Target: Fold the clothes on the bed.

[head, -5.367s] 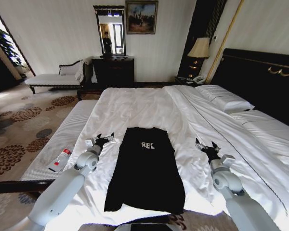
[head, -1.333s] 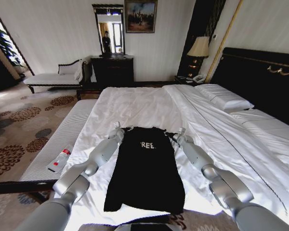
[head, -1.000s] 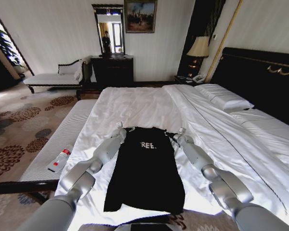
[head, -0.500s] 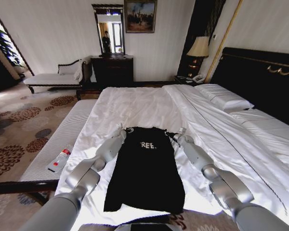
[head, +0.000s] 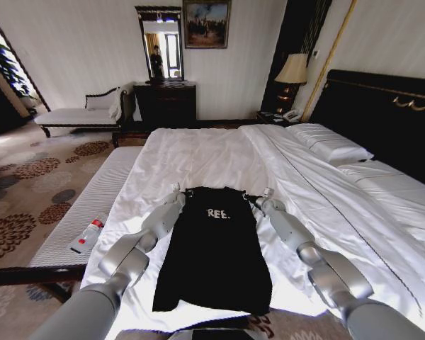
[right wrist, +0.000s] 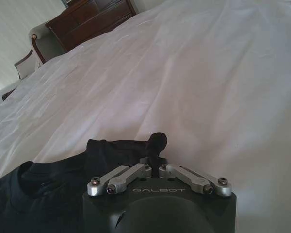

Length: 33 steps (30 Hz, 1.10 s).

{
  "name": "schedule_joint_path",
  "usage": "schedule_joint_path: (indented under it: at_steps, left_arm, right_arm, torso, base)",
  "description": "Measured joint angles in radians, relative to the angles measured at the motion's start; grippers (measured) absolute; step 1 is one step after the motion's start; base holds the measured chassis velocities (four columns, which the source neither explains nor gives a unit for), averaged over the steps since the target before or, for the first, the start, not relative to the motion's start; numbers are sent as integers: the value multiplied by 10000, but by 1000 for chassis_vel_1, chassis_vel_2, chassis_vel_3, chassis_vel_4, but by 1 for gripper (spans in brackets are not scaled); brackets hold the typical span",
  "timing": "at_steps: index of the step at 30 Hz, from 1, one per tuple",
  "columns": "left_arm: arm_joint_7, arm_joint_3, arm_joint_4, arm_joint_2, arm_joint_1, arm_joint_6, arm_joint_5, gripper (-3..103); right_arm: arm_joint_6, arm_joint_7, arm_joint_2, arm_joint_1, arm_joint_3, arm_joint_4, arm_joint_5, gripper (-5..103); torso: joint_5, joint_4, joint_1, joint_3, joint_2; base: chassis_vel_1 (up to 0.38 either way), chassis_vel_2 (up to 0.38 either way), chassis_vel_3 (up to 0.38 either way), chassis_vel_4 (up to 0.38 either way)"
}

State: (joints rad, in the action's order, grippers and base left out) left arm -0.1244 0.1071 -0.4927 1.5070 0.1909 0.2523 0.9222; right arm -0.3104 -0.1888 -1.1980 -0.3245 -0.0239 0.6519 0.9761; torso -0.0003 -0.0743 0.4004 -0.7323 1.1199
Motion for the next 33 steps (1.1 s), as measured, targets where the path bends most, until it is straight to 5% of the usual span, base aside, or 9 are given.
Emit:
schedule_joint_path:
  at_steps: [1, 2, 7, 19, 33]
  left_arm:
    - [6, 1, 21, 4, -3, -3, -6, 22]
    - [10, -2, 45, 20, -3, -9, -19, 11]
    - [12, -5, 51, 47, -4, -36, -33, 3]
    - [28, 61, -244, -81, -6, -108, 106, 2]
    - [-150, 32, -1530, -929, 23, -442, 1288, 2]
  right_arm:
    - [0, 14, 6, -27, 5, 21, 1, 1]
    - [0, 26, 20, -68, 12, 38, 1, 1]
    - [0, 30, 56, -110, 30, 79, 1, 1]
    - [-26, 181, 57, -288, 122, 321, 25, 1]
    - [375, 952, 130, 626, 1177, 1136, 433, 1]
  torso:
    - [1, 0, 0, 0, 0]
    - [1, 0, 0, 0, 0]
    - [1, 0, 0, 0, 0]
    - [1, -1, 0, 0, 0]
    - [-1, 1, 0, 0, 0]
  base:
    - [0, 0, 0, 0]
    - [0, 0, 0, 0]
    - [0, 0, 0, 0]
    - [0, 0, 0, 0]
    - [0, 0, 0, 0]
